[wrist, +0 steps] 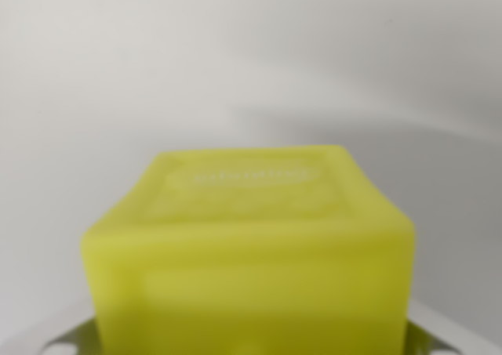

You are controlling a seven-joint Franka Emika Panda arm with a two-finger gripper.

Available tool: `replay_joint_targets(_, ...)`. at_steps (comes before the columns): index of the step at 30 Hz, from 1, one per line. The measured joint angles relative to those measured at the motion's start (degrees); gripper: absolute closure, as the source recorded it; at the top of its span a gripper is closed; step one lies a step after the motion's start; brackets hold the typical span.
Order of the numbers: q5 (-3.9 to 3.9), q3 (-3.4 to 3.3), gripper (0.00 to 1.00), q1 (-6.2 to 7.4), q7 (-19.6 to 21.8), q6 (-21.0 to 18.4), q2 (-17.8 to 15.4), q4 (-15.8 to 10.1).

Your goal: Pick yellow cube

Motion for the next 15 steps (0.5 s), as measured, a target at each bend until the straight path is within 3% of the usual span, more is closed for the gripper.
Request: replay_joint_targets(15,-0.05,0.00,1.00,-0.01,0.0,-4.9,-5.1,-0.2)
